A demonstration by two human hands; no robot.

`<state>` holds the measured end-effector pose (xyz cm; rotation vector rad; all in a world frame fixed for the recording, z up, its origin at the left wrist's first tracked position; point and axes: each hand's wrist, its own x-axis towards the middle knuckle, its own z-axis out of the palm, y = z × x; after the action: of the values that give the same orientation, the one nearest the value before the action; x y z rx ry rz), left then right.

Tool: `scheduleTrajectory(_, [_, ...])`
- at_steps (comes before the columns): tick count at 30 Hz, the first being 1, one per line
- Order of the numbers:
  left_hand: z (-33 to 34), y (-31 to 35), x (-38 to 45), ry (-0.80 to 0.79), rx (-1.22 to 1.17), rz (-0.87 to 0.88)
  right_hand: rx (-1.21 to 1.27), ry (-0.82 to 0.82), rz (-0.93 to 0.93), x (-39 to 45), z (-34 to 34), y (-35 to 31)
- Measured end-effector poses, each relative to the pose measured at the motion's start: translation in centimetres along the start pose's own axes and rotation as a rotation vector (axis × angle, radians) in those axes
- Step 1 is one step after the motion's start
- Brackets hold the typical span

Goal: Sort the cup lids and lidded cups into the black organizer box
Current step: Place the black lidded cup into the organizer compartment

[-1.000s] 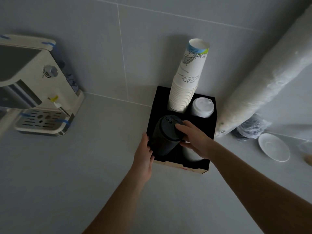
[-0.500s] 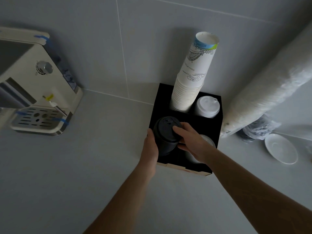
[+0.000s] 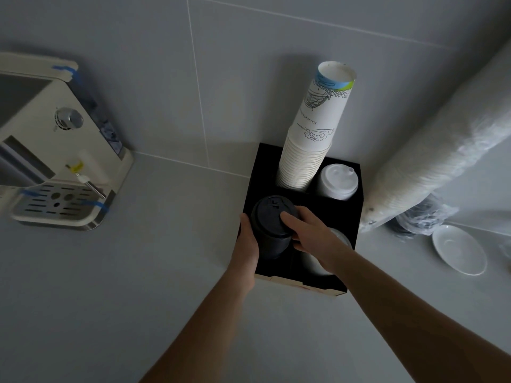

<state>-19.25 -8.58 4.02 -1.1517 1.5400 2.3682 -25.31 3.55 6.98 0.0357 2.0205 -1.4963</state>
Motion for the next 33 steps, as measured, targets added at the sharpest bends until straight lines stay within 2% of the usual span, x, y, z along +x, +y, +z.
scheduleTrajectory(9, [0.1, -0.5, 0.8, -0.053, -0.097, -0.083, -0.039, 0.099, -0.018, -0.3, 1.2, 2.0])
scheduleTrajectory(13, [0.1, -0.3, 0.0, -0.035, -0.088, -0.052, -0.050, 0.127, -0.015, -0.1, 1.2, 1.3])
scheduleTrajectory(19, [-0.7, -1.0, -0.9, -0.026, 0.009, 0.085, -0.047, 0.097, -0.002, 0.2, 0.7, 0.8])
scheduleTrajectory(24, [-1.0, 0.6, -0.8, -0.060, 0.052, 0.072, -0.159, 0.130, 0.001, -0.2, 0.3, 1.2])
scheduleTrajectory(28, [-1.2, 1.8, -0.6, -0.120, 0.132, 0.033, -0.155, 0.077, -0.018, 0.0, -1.3, 0.6])
scheduleTrajectory(33, [-0.1, 1.4, -1.3, -0.030, 0.154, 0.138, -0.105, 0.036, -0.097, -0.1, -1.3, 0.3])
